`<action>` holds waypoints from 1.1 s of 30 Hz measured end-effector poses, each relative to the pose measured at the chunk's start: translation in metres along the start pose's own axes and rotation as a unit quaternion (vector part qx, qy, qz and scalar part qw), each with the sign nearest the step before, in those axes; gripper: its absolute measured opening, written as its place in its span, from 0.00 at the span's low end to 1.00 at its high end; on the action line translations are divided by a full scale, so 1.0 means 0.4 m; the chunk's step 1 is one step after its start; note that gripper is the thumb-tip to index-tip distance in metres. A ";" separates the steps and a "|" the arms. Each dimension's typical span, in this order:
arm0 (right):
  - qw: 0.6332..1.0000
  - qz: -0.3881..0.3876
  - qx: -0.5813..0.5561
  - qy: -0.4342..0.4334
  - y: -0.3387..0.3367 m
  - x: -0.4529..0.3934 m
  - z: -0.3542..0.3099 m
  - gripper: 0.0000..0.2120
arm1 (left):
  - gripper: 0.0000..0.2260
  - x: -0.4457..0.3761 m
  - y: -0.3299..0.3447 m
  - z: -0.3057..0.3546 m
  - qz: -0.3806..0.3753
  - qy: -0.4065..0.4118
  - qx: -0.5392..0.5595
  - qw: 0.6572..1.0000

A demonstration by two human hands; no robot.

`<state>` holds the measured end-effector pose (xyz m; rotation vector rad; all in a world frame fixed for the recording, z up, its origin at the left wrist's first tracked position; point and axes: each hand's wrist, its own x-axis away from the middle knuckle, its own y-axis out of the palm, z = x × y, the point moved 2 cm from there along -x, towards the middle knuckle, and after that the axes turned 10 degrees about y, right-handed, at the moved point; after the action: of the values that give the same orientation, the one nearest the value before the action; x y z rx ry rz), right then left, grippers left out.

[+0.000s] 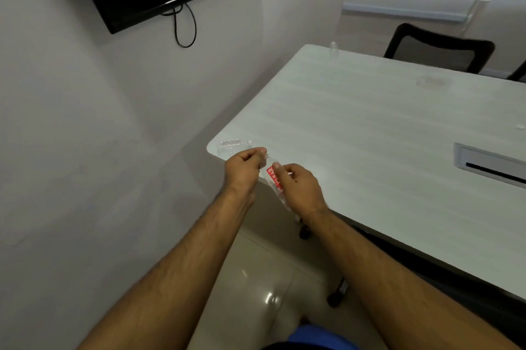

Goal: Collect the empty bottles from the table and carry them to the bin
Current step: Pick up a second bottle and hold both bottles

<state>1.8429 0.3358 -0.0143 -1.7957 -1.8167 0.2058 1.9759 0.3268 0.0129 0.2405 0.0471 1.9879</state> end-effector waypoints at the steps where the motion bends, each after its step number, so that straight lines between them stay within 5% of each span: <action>1: 1.000 0.007 0.015 -0.015 -0.001 -0.002 -0.008 0.28 | 0.08 -0.006 0.000 -0.001 0.000 -0.015 0.010 1.000; 6: 0.986 -0.132 -0.085 0.049 0.012 -0.119 -0.082 0.26 | 0.10 -0.137 -0.027 0.010 -0.021 -0.050 0.078 0.995; 11: 0.884 -0.327 -0.255 0.216 0.070 -0.200 -0.114 0.27 | 0.07 -0.258 -0.053 0.014 -0.052 -0.051 0.085 0.994; 17: 0.892 -0.227 -0.282 0.270 0.181 -0.335 -0.131 0.29 | 0.08 -0.477 -0.105 -0.054 -0.121 -0.041 -0.039 0.991; 19: 0.886 -0.167 -0.323 0.288 0.214 -0.373 -0.129 0.28 | 0.12 -0.563 -0.135 -0.090 -0.153 -0.010 -0.165 0.974; 21: 0.884 -0.117 -0.336 0.303 0.238 -0.408 -0.130 0.22 | 0.16 -0.639 -0.152 -0.125 -0.196 0.056 -0.350 0.914; 23: 0.880 -0.093 -0.343 0.315 0.261 -0.432 -0.134 0.20 | 0.21 -0.694 -0.158 -0.163 -0.242 0.155 -0.515 0.808; 25: 0.880 -0.064 -0.338 0.327 0.285 -0.451 -0.130 0.19 | 0.24 -0.734 -0.155 -0.203 -0.280 0.239 -0.607 0.704; 27: 0.879 -0.032 -0.334 0.338 0.303 -0.464 -0.116 0.20 | 0.27 -0.769 -0.151 -0.247 -0.305 0.259 -0.660 0.636; 30: 0.868 -0.002 -0.353 0.349 0.312 -0.467 -0.086 0.20 | 0.25 -0.798 -0.143 -0.302 -0.333 0.257 -0.700 0.577; 33: 0.853 0.015 -0.374 0.364 0.311 -0.440 -0.060 0.20 | 0.20 -0.804 -0.135 -0.324 -0.361 0.247 -0.697 0.568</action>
<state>1.9514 0.1714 -0.1053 -1.9662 -1.3549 -1.1740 2.1280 0.0681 -0.1690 -1.1977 -0.9032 0.7181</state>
